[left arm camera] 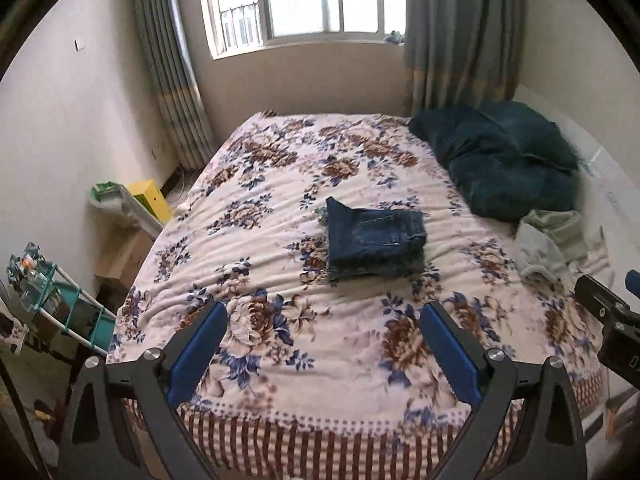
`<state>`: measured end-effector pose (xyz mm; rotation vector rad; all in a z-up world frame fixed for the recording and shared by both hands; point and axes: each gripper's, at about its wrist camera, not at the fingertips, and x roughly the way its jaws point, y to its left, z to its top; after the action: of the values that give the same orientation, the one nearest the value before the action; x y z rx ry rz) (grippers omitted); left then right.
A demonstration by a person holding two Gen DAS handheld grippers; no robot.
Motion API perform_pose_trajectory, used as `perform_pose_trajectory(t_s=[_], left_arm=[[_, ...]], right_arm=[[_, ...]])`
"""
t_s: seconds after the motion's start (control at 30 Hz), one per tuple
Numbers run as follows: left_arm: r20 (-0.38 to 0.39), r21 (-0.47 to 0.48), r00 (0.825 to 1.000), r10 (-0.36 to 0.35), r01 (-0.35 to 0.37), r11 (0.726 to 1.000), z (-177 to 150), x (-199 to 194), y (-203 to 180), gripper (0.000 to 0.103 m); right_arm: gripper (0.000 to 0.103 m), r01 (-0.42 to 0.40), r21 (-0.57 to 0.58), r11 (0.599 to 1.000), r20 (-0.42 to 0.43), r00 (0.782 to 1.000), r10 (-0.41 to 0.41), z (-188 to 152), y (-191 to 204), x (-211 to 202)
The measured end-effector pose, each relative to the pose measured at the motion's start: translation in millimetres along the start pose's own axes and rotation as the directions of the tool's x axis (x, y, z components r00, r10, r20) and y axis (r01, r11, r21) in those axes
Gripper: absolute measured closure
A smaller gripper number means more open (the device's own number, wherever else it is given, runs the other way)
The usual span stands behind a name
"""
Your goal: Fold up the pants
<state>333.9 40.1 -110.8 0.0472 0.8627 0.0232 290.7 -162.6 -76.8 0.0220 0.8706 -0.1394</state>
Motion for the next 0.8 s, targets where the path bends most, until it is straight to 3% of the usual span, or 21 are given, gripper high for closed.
perform_pose_trajectory(t_s=[0.37,0.57,0.8], left_arm=[[0.056,-0.001,0.998,-0.036,0.036,0.999,-35.3,-123.5,-3.3,0.004],[0.126,-0.023,0.992,-0.003,0.005,1.000,-42.8,-168.2,-6.1,0.004],[0.142,-0.043,0.990,-0.003,0.009,0.999,-50.6,-187.7,-8.4,0.004]], right_arm=[[0.004,-0.004,-0.027,1.000,0.120,0.993,0.007,-42.7,-20.7,-183.5],[0.004,-0.026,-0.049,0.998,0.167,0.985,0.034,-51.8,-31.7,-239.3],[0.004,-0.083,-0.052,0.995,0.171,0.981,0.091,-48.1,-41.7,-261.1]])
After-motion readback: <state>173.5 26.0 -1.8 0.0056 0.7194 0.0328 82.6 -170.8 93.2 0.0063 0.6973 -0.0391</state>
